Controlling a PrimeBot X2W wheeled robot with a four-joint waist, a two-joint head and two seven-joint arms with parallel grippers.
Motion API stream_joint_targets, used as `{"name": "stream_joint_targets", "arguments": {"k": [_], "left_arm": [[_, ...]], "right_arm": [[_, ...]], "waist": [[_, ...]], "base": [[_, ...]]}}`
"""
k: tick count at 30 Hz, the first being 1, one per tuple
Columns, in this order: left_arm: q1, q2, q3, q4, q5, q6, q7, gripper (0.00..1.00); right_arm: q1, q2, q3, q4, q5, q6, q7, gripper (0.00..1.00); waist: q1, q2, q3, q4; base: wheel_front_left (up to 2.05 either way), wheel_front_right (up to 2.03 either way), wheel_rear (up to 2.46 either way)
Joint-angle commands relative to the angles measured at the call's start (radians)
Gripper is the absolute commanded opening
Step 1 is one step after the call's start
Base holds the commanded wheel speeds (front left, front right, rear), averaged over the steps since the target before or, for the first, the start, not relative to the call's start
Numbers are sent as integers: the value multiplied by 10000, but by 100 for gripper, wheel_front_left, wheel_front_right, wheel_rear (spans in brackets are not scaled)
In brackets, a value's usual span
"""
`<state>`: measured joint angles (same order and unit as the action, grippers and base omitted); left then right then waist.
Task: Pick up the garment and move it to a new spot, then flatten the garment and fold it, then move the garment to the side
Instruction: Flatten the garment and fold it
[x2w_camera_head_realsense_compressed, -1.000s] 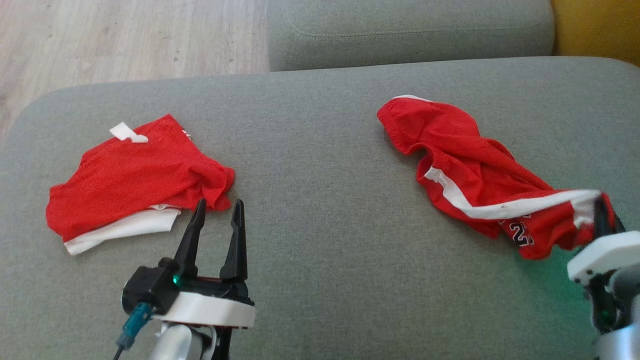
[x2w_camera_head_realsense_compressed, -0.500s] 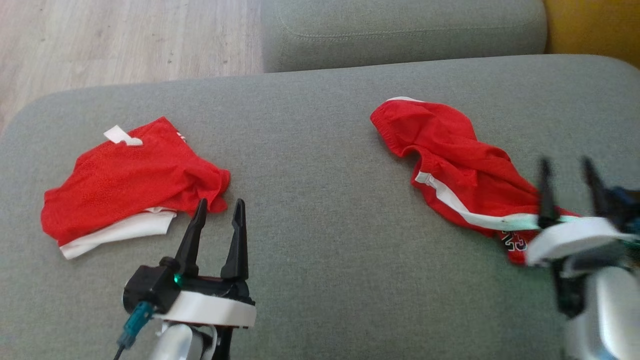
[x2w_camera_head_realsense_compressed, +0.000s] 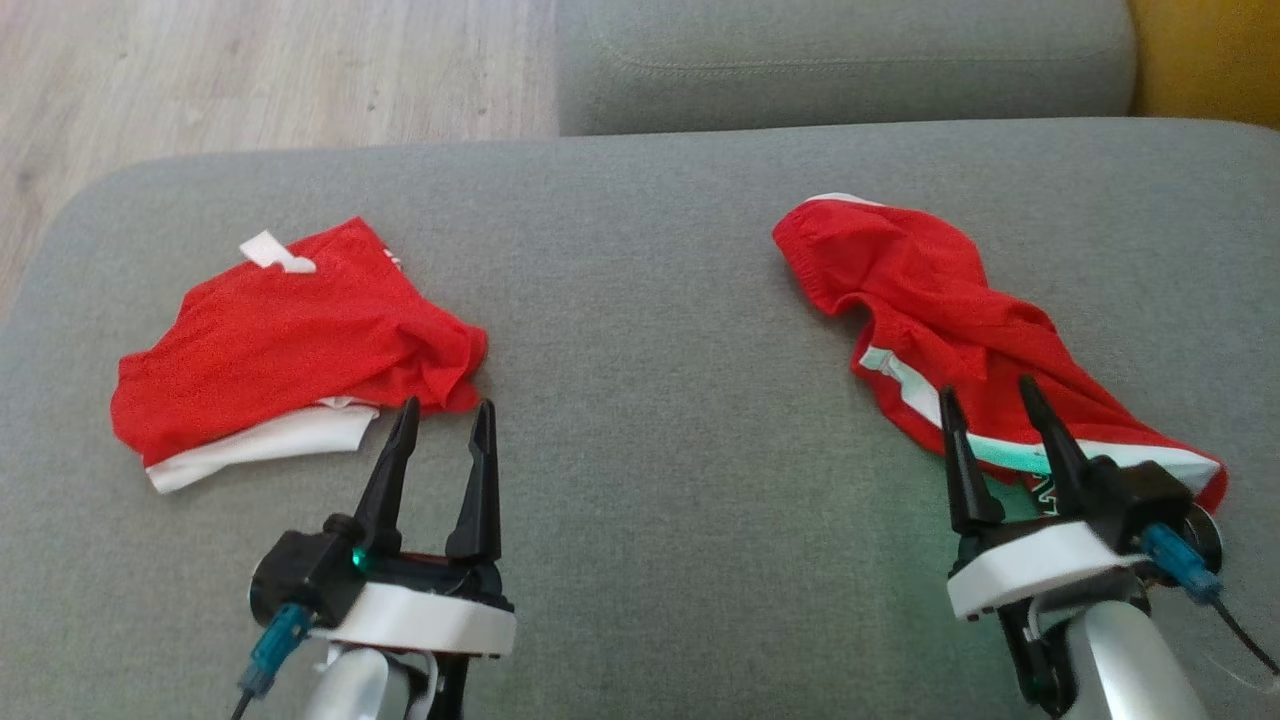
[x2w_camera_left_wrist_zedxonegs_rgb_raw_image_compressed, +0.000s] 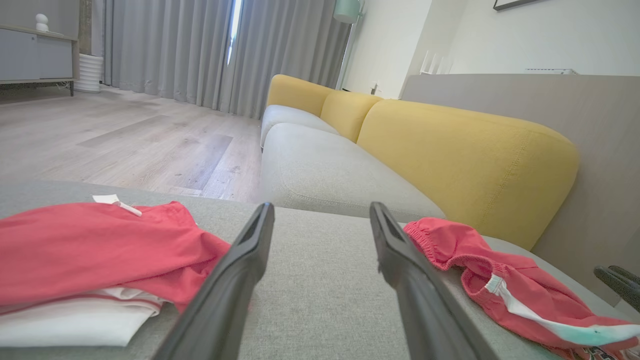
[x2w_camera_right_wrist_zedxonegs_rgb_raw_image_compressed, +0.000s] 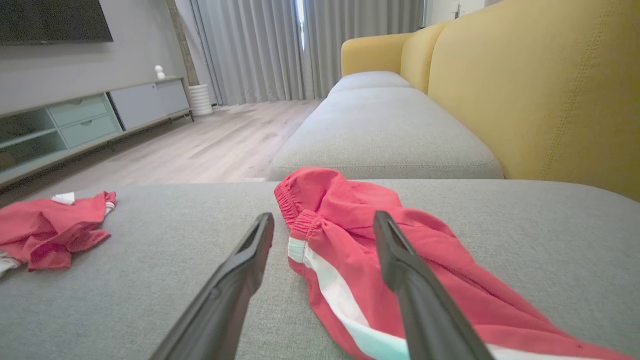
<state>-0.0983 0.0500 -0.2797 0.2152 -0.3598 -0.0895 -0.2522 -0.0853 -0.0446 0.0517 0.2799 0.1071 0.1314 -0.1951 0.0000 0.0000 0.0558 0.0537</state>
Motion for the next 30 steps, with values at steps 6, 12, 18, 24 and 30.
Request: {"name": "stream_joint_targets", "arguments": {"k": [6,12,18,24,30], "left_arm": [[-548,3,174,-394,13,-32,-95,100],[-834,3,-238,-381,-135,26,-95,100],[-1025,3,-426,-364,-222,96,-95,100],[-1104,3,-498,-368,-259,139,-95,100],[-1168,3,-570,-337,-289,164,-95,100]], "right_arm": [[-1248,-68,154,683,-799,-7,387,100],[-2696,-309,193,2531,-1887,-7,673,100],[-3520,-329,178,4166,-2479,-7,901,100],[-4047,-307,96,5387,-2615,-7,806,100],[-4509,-159,491,6092,-2050,-7,165,0]], "waist": [[0,0,385,322],[0,0,785,728],[0,0,1040,1006],[0,0,1226,1105],[0,0,1271,1089]], "base": [[0,0,0],[0,0,0],[0,0,0],[0,0,0],[0,0,0]]}}
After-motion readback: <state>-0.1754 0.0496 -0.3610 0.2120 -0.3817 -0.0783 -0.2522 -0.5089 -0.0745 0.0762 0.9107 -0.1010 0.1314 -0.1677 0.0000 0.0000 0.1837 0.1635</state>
